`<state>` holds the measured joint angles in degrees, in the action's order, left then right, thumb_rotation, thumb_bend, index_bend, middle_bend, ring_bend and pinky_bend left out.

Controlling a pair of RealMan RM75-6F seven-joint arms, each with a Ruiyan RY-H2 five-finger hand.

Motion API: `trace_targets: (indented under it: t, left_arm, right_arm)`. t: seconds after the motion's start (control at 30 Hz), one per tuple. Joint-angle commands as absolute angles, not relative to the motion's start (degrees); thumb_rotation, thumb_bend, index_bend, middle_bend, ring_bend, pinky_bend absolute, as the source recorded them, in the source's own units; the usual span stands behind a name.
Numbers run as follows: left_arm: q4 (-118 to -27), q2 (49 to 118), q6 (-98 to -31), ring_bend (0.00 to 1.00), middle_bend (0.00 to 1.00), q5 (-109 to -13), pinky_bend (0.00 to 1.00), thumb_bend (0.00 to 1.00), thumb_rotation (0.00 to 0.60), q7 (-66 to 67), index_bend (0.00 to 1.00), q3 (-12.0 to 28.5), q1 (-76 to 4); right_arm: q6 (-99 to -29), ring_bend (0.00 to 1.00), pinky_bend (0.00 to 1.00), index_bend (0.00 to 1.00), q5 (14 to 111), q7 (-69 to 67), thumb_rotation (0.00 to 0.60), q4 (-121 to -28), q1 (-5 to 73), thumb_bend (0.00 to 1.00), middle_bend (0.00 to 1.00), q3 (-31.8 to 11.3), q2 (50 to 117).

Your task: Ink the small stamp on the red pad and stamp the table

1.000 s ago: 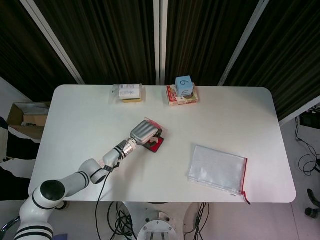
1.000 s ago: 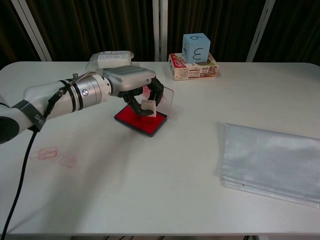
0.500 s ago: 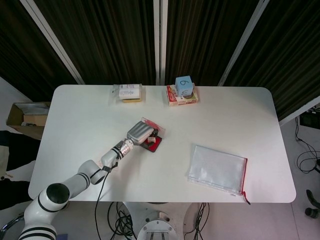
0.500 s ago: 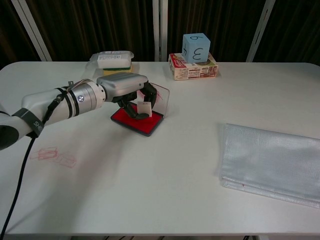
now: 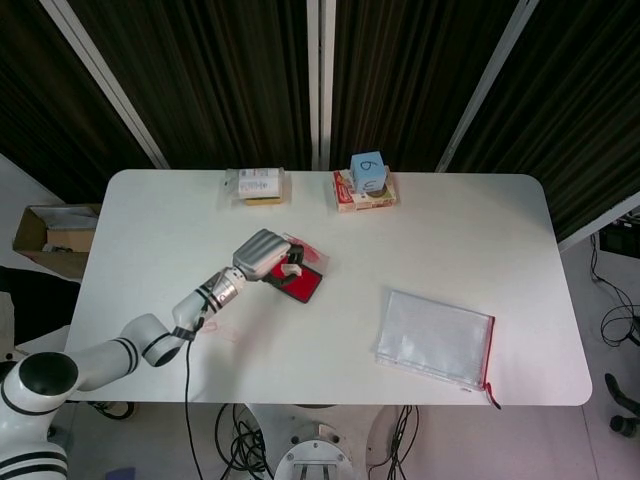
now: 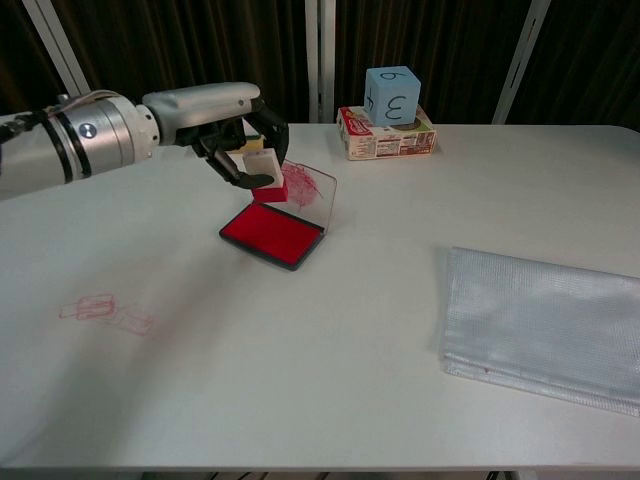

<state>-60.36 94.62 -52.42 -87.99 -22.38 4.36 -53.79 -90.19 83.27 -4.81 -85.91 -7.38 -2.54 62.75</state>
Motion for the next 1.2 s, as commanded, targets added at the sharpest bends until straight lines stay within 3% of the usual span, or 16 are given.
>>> trace_targets:
  t: [0.03, 0.17, 0.3, 0.67, 1.2]
  left_arm:
    - [-77.23, 80.25, -60.42, 1.0, 0.63, -87.76, 1.0, 0.41, 0.6, -13.34, 0.6, -0.45, -44.26]
    - [-78.02, 78.47, -66.39, 1.0, 0.62, -89.78, 1.0, 0.38, 0.6, -9.5, 0.6, -5.83, -37.09]
    - [-73.81, 80.9, -68.97, 1.0, 0.62, -90.95, 1.0, 0.38, 0.6, -10.48, 0.59, -8.66, -32.65]
    - [-60.75, 88.75, -72.16, 1.0, 0.62, -92.19, 1.0, 0.38, 0.6, -18.01, 0.59, -9.07, -27.14]
    - [-50.27, 94.77, -72.57, 1.0, 0.59, -94.27, 1.0, 0.37, 0.6, -22.83, 0.56, -8.58, -25.32]
  right_arm:
    - [-89.97, 0.0, 0.0, 0.0, 83.33, -4.94, 0.6, -85.85, -7.15, 0.19, 0.0, -2.63, 62.81]
    - [-89.48, 0.0, 0.0, 0.0, 83.71, -4.5, 0.6, -85.85, -6.51, 0.19, 0.0, -2.74, 63.26]
    - [-88.42, 0.0, 0.0, 0.0, 84.38, -2.42, 0.6, -87.19, -5.68, 0.19, 0.0, -2.37, 63.28]
    - [-89.84, 0.0, 0.0, 0.0, 84.92, 0.39, 0.6, -90.77, -5.87, 0.19, 0.0, -2.29, 61.93]
    - [-90.39, 0.0, 0.0, 0.0, 84.28, 0.38, 0.6, -90.23, -6.43, 0.2, 0.0, -2.07, 62.2]
